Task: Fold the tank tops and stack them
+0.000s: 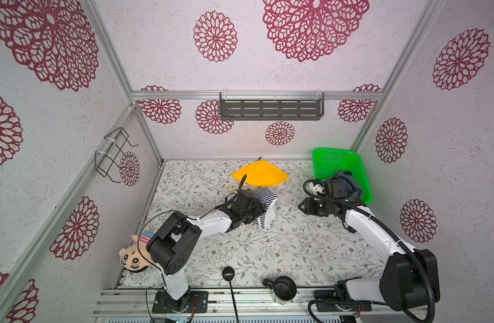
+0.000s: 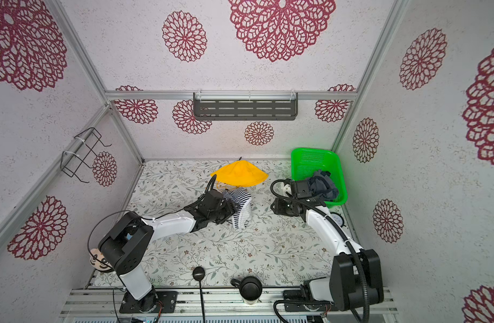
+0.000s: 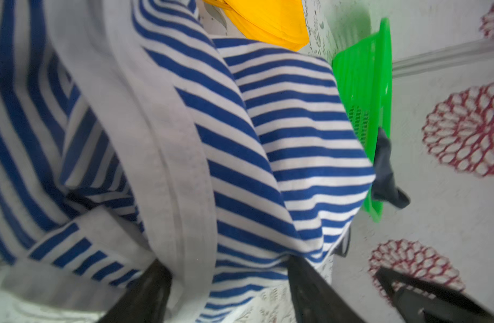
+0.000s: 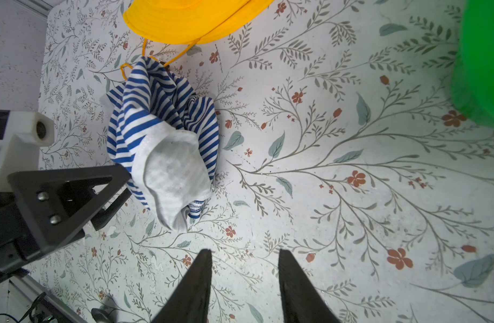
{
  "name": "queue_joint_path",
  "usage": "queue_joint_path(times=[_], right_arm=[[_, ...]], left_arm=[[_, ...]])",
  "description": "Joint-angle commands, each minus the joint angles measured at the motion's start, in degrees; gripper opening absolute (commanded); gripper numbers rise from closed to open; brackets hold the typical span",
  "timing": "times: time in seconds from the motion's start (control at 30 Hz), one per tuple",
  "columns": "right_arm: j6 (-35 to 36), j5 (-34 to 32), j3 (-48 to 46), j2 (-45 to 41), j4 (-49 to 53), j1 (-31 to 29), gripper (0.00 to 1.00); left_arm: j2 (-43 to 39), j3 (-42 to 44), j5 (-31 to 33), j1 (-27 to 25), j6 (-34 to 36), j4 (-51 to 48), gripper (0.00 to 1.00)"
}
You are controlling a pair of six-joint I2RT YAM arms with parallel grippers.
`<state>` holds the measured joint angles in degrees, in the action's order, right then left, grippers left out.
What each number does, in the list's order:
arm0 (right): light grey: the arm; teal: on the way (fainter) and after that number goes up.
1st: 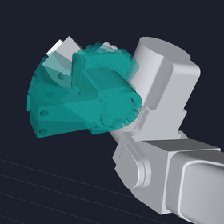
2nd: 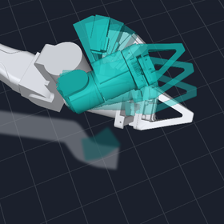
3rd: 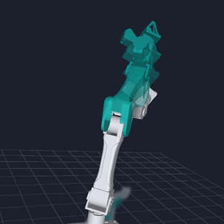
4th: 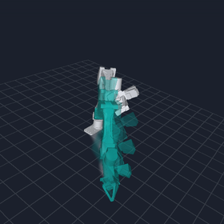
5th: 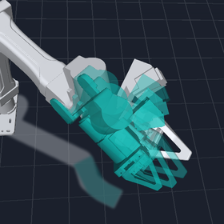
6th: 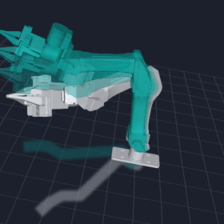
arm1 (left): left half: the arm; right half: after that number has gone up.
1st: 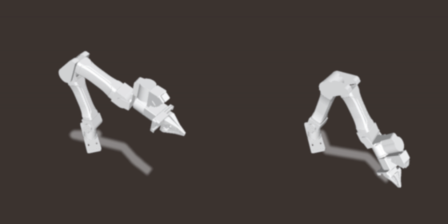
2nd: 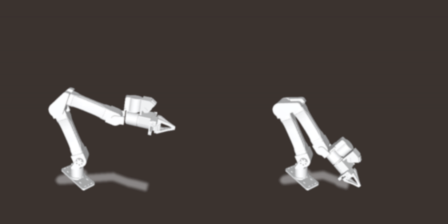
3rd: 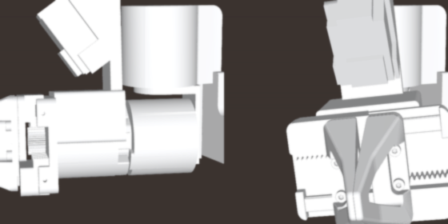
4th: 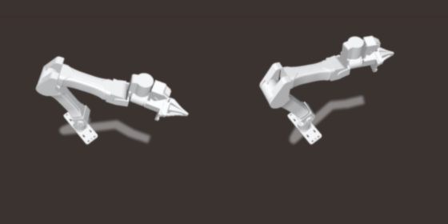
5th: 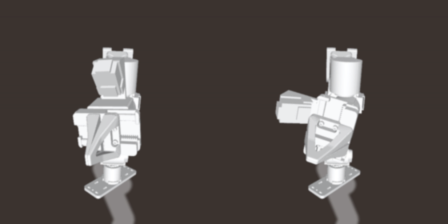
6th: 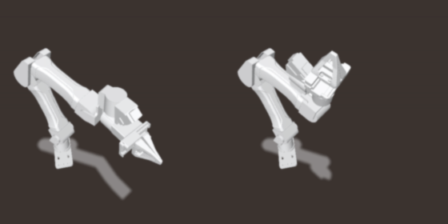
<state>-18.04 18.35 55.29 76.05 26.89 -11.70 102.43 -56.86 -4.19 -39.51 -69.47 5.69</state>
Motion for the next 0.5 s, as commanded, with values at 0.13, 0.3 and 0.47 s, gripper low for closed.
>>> queue_joint_path(times=[0.13, 0.3, 0.47], right_arm=[[0.16, 2.37, 0.1, -1.7, -0.42, 0.69, 0.42], [-0.23, 6.13, 0.0, -0.08, -1.76, -0.09, 0.43], [-0.41, 6.41, 1.01, 2.69, -4.0, -4.04, 0.43]], left_arm=[[-5.28, -2.29, 3.82, 0.47, 4.15, -6.67, 0.04], [-19.8, -1.38, 4.23, 4.12, 9.67, -17.19, 0.1], [-31.18, 4.03, -0.48, 14.28, 13.9, -24.77, 0.04]])
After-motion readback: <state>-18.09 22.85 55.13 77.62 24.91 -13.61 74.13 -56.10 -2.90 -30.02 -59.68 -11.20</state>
